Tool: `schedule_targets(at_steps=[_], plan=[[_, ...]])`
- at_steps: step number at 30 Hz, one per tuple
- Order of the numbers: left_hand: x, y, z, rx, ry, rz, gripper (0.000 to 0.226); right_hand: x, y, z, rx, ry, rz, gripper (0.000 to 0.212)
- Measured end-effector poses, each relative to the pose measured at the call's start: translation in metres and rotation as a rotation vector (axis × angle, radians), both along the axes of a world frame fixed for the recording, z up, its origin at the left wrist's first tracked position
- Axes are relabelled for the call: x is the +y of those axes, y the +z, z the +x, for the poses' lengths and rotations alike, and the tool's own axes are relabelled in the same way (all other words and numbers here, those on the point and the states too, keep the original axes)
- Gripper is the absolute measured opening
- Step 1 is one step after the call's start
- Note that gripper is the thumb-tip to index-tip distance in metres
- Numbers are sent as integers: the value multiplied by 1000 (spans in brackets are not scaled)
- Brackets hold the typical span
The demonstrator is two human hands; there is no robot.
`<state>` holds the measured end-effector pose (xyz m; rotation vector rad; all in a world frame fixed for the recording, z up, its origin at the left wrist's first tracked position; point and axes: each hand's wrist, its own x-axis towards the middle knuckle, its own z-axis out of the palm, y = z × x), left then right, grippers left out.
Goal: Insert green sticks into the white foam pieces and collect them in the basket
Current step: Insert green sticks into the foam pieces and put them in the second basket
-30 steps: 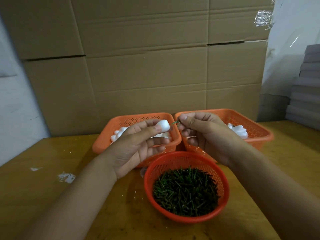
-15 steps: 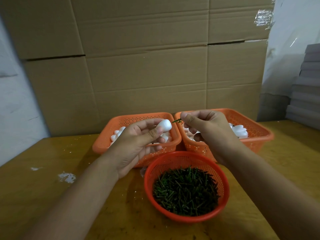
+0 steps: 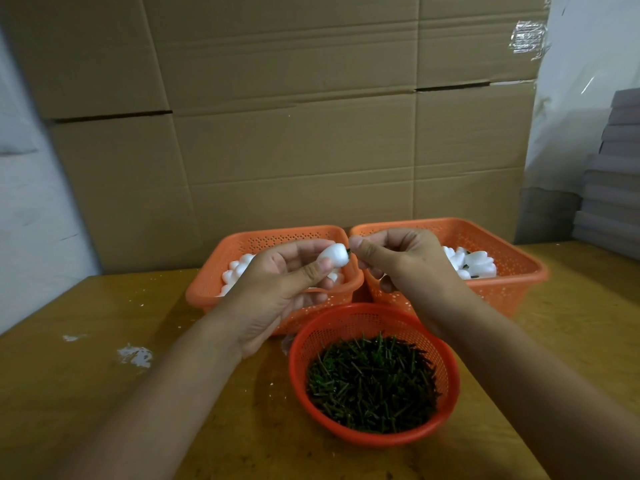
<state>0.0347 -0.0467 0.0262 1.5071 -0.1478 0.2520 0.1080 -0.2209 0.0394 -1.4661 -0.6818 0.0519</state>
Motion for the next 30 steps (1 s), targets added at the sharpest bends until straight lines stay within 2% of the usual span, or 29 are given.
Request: schedule_targets(at_steps=[14,19,30], plan=[[-2,-3,2,-58,118,41,35,6,-6,0,-25,-22,24,29],[3,0,2,-45,131,79,36,2,-4,0,45,69,-6,30],[2,3,-1,7,115,-20,44,1,-6,8,-34,20,-46,8]])
